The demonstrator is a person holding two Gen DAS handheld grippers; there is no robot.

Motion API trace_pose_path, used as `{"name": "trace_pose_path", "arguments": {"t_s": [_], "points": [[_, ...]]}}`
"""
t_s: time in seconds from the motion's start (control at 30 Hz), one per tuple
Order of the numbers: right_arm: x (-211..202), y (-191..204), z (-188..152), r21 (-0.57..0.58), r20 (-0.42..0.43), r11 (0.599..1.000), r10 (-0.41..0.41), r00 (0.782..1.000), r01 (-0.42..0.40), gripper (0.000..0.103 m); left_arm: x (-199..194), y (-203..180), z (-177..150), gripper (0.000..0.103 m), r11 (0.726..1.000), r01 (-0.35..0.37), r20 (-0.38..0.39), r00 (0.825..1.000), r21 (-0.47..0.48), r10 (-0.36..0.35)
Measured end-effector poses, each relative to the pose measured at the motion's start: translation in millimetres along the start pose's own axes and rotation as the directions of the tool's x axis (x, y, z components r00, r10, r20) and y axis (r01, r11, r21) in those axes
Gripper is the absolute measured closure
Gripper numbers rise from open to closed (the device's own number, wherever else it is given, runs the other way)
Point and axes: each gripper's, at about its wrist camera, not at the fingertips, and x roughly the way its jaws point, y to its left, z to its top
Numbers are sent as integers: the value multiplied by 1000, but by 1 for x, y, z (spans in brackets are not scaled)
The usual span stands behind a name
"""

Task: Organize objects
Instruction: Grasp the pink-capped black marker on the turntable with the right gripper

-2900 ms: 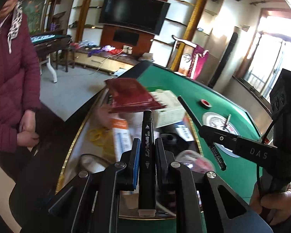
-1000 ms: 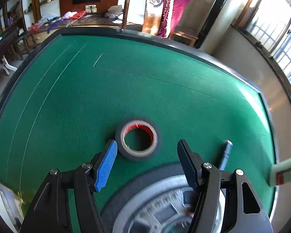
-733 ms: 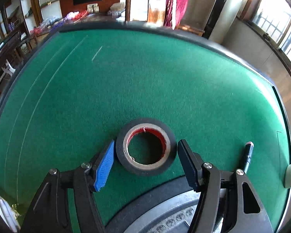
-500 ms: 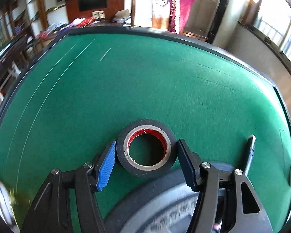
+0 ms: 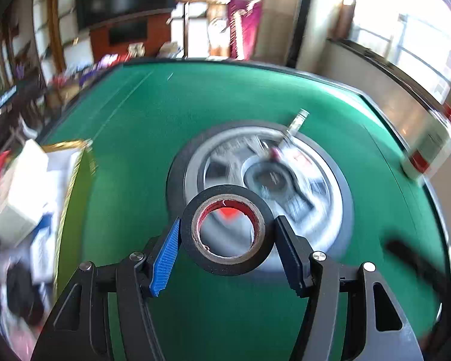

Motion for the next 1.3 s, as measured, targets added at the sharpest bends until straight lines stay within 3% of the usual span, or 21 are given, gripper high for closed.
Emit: {"name": "trace_pose_path", "arguments": {"t_s": [0.17, 0.33, 0.5, 0.6, 0.67, 0.73, 0.83, 0.97, 1.13, 1.3], "points": [[11, -3, 8, 40, -26, 998, -41, 999, 42, 47, -11, 10, -41, 47, 998, -56, 44, 998, 33, 54], [37, 11, 39, 60, -43, 993, -99, 994, 101, 47, 6, 16, -40, 47, 999, -38, 13, 999, 16, 38], [90, 32, 85, 60, -79, 982, -172, 982, 177, 47, 9, 23, -48, 47, 998, -54, 1, 999, 28, 54], [126, 40, 104, 28, -118, 963, -264, 957, 269, 47, 11, 27, -48, 47, 999, -43, -11, 999, 15, 43], [143, 45, 113, 1, -129, 948, -315, 940, 318, 53, 13, 26, -48, 47, 999, -42, -20, 999, 14, 42], [154, 52, 118, -48, -122, 930, -369, 922, 366, 68, 12, 25, -48, 47, 999, -43, -21, 999, 14, 44], [162, 56, 120, -89, -130, 904, -427, 895, 419, 70, 11, 25, -48, 47, 999, -42, -24, 999, 12, 42], [169, 48, 119, -92, -150, 900, -436, 887, 427, 72, 11, 25, -49, 47, 999, -43, -24, 999, 13, 43], [167, 52, 110, -193, -114, 875, -469, 876, 444, 84, 9, 25, -50, 47, 999, -42, -24, 999, 11, 42], [159, 45, 112, -179, -105, 898, -423, 900, 401, 90, 10, 25, -50, 47, 999, -48, -34, 998, 16, 48]]}}
